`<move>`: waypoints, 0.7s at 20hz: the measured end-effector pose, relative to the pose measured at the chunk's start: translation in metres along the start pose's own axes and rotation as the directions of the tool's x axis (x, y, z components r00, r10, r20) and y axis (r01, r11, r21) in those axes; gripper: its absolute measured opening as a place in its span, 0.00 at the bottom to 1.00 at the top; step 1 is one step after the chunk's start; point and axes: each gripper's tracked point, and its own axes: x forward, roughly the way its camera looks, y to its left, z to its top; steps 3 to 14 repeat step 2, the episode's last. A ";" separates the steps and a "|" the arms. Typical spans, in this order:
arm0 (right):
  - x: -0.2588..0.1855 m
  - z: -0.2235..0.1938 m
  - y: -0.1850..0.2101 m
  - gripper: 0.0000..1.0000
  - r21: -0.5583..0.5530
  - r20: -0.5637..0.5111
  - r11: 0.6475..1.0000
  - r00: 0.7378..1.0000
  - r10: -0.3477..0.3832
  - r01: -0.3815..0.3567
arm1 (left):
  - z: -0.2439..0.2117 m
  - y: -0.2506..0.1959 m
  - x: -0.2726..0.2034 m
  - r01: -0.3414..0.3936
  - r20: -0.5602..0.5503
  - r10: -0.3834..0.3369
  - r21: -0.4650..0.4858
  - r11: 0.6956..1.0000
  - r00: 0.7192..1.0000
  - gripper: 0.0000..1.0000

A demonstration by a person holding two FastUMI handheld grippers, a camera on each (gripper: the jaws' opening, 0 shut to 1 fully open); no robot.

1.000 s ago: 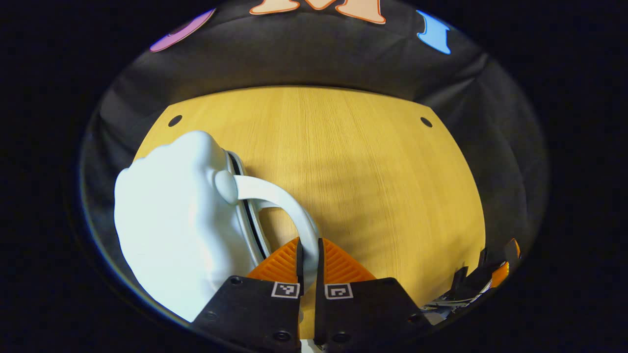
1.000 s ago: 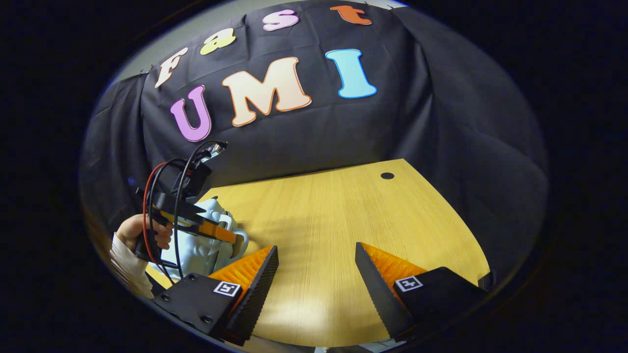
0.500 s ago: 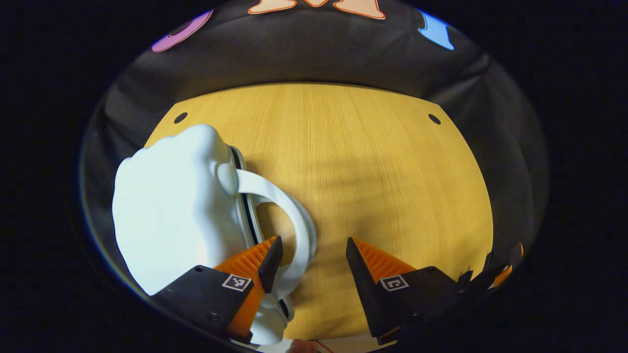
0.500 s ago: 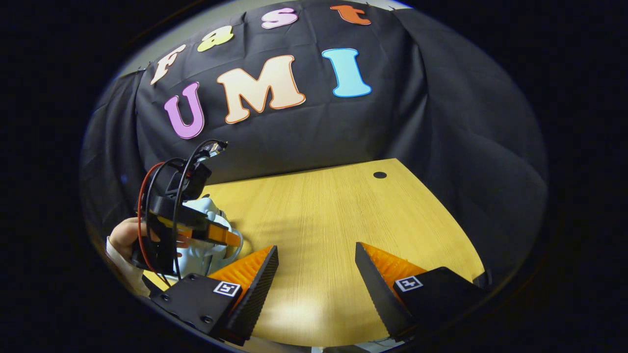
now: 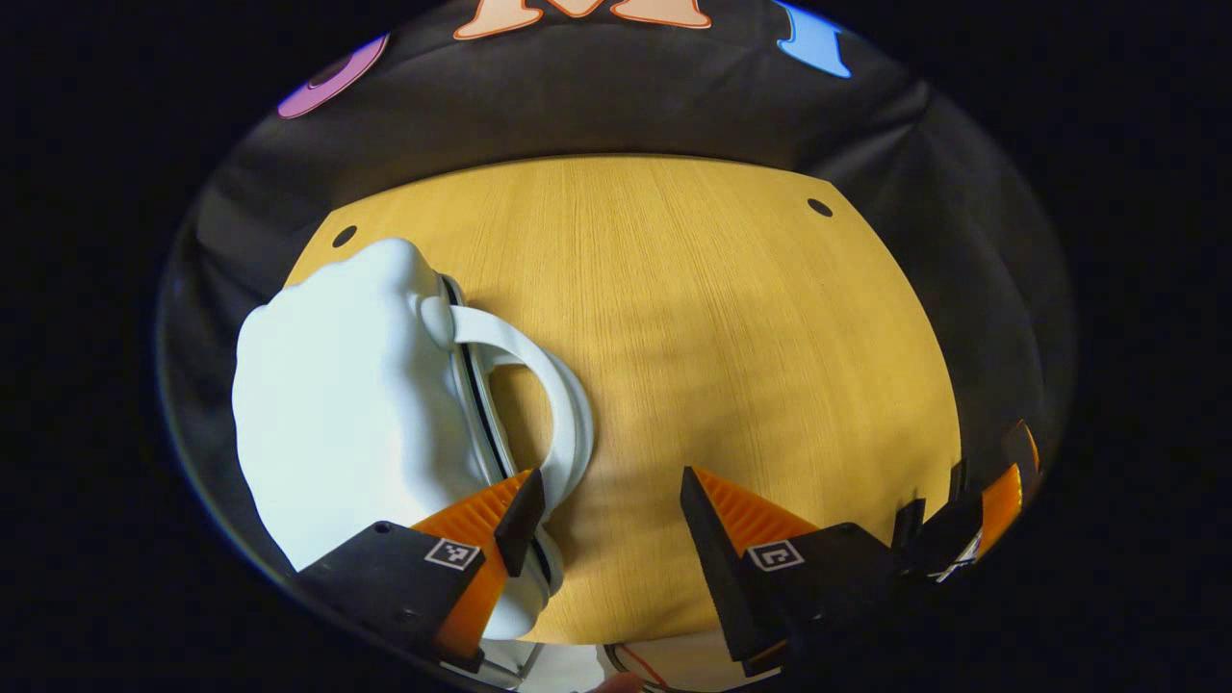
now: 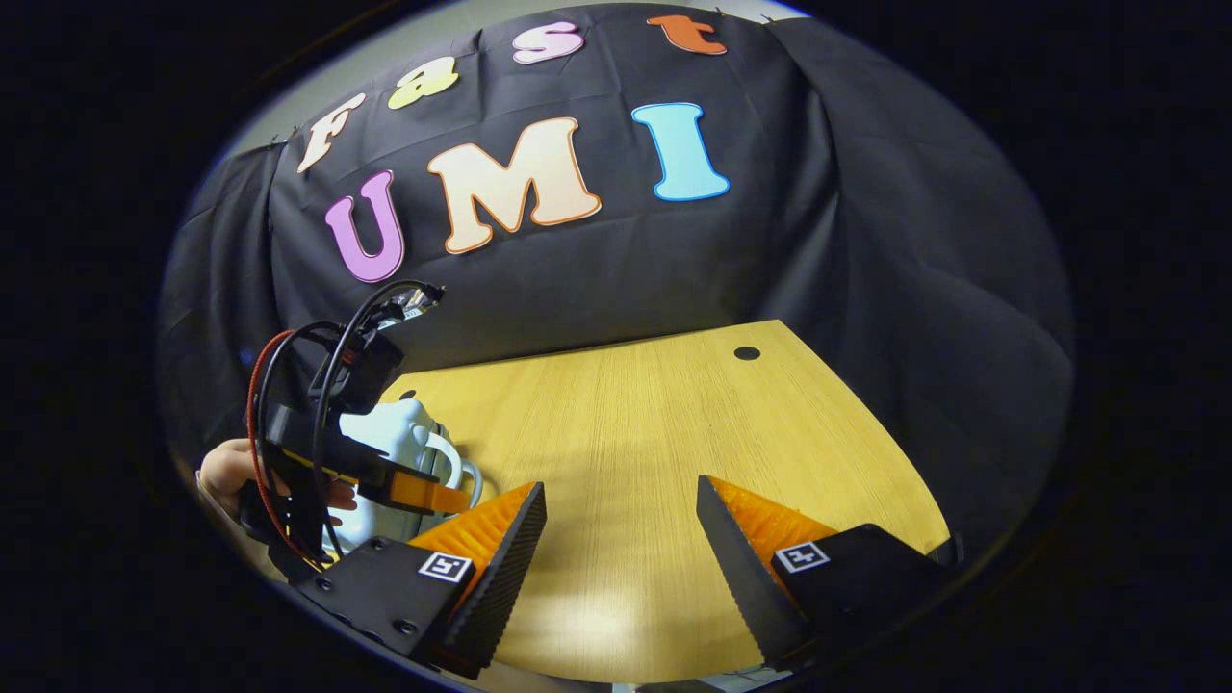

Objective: First open the suitcase, pack the skin care products into it, and then close the suitcase.

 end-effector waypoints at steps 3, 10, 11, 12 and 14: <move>-0.003 0.000 0.000 0.93 -0.006 0.002 1.000 1.000 0.003 -0.003 | -0.002 -0.003 -0.004 0.002 0.003 -0.002 0.015 1.000 1.000 0.86; -0.003 0.000 0.000 0.93 -0.006 0.002 1.000 1.000 0.003 -0.003 | -0.002 -0.003 -0.004 0.002 0.003 -0.002 0.015 1.000 1.000 0.86; -0.003 0.000 0.000 0.93 -0.006 0.002 1.000 1.000 0.003 -0.003 | -0.002 -0.003 -0.004 0.002 0.003 -0.002 0.015 1.000 1.000 0.86; -0.003 0.000 0.000 0.93 -0.006 0.002 1.000 1.000 0.003 -0.003 | -0.002 -0.003 -0.004 0.002 0.003 -0.002 0.015 1.000 1.000 0.86; -0.003 0.000 0.000 0.93 -0.006 0.002 1.000 1.000 0.003 -0.003 | -0.002 -0.003 -0.004 0.002 0.003 -0.002 0.015 1.000 1.000 0.86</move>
